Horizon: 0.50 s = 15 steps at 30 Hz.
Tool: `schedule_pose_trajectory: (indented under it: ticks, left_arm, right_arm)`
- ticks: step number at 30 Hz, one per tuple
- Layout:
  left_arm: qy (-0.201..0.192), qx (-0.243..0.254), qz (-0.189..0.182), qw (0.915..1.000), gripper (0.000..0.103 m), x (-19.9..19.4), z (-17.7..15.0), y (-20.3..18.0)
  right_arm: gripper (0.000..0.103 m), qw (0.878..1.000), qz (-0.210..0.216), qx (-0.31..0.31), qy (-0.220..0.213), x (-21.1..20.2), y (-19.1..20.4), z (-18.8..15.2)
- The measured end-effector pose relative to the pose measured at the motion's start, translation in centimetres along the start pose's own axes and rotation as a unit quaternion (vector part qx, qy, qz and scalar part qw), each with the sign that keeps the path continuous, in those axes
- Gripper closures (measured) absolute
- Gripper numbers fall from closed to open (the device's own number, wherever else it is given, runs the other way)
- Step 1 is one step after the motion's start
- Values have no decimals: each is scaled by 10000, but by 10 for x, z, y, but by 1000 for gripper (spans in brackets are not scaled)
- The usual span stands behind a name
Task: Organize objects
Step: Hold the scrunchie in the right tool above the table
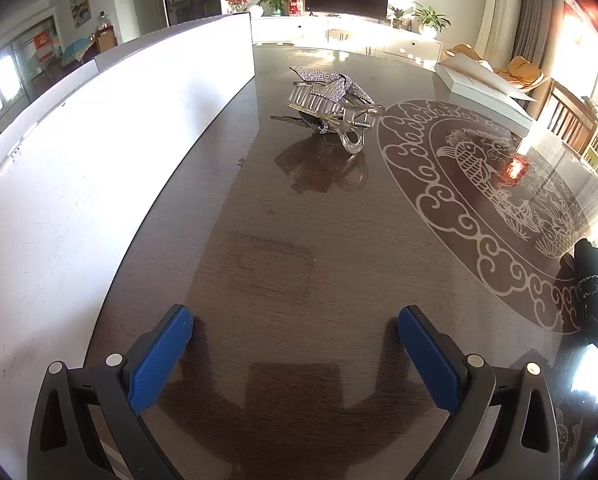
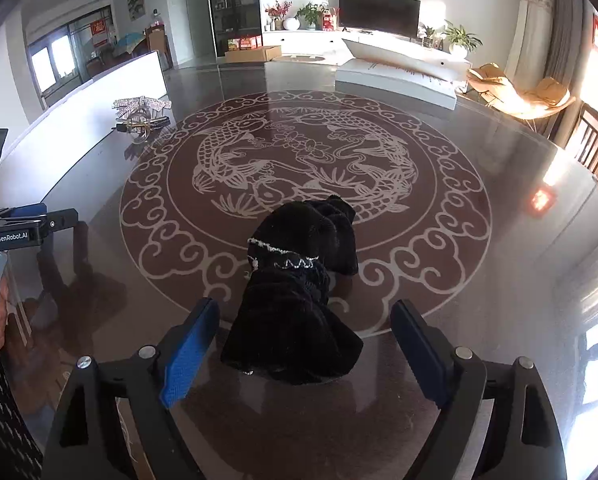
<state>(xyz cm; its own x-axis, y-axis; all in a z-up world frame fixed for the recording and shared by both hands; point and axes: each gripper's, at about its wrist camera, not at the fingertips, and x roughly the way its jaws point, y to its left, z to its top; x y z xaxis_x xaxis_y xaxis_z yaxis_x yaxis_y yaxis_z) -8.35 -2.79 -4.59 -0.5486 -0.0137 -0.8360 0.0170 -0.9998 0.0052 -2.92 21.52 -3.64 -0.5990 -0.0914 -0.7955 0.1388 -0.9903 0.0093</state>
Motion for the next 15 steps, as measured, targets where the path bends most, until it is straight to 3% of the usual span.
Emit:
schedule_pose_trajectory:
  ticks: [11, 15]
  left_arm:
    - [-5, -1, -2, 10000, 0, 0, 0, 1]
    - [-7, -2, -3, 10000, 0, 0, -1, 1]
  right_arm:
    - [1, 9999, -89, -53, 138, 5, 5, -3]
    - [0, 9998, -114, -47, 146, 5, 5, -3]
